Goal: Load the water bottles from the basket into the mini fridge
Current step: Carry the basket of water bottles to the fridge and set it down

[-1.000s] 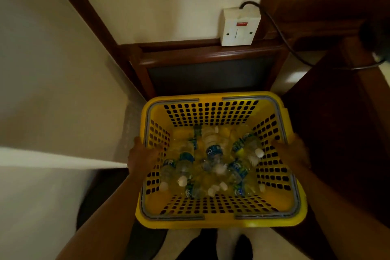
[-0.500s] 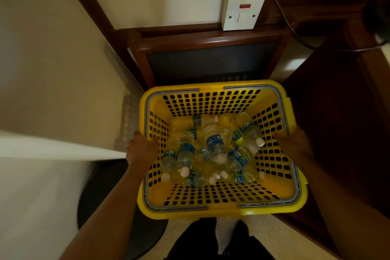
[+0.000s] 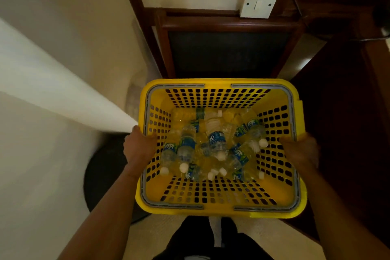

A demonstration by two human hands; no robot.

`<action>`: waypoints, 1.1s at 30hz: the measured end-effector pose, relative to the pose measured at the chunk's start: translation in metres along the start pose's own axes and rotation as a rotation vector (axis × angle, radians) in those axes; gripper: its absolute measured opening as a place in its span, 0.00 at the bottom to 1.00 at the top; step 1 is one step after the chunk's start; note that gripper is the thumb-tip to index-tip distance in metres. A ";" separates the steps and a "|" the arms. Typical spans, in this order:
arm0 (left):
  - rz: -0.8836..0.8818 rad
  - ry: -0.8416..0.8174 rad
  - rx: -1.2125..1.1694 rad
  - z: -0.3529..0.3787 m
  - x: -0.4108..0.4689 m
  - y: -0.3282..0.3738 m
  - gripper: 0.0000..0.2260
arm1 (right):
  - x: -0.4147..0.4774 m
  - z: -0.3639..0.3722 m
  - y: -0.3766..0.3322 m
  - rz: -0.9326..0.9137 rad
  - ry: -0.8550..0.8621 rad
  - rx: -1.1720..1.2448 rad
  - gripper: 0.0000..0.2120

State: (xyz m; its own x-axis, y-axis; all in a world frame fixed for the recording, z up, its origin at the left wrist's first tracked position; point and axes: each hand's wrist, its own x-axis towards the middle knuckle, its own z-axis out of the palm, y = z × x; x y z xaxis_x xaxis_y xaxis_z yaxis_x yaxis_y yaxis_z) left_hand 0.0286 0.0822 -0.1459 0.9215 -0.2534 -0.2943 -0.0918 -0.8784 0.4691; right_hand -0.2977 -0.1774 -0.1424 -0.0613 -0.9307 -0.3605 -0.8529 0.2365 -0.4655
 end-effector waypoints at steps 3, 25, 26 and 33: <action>-0.035 0.004 -0.001 -0.012 -0.029 -0.025 0.06 | -0.014 -0.006 -0.001 -0.044 -0.012 -0.042 0.13; -0.835 0.305 -0.097 -0.033 -0.432 -0.294 0.13 | -0.209 0.034 0.125 -0.598 -0.443 -0.348 0.24; -0.861 0.319 -0.109 -0.030 -0.448 -0.300 0.12 | -0.215 0.034 0.133 -0.617 -0.455 -0.366 0.24; -0.947 0.359 -0.137 0.024 -0.563 -0.350 0.14 | -0.245 0.020 0.216 -0.702 -0.507 -0.466 0.16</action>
State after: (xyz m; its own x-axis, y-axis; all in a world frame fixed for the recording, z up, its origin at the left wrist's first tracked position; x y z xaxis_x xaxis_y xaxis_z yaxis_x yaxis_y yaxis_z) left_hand -0.4669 0.5226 -0.1647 0.6536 0.6773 -0.3377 0.7566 -0.5949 0.2713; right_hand -0.4569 0.1075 -0.1706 0.6742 -0.5622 -0.4789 -0.7366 -0.5593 -0.3804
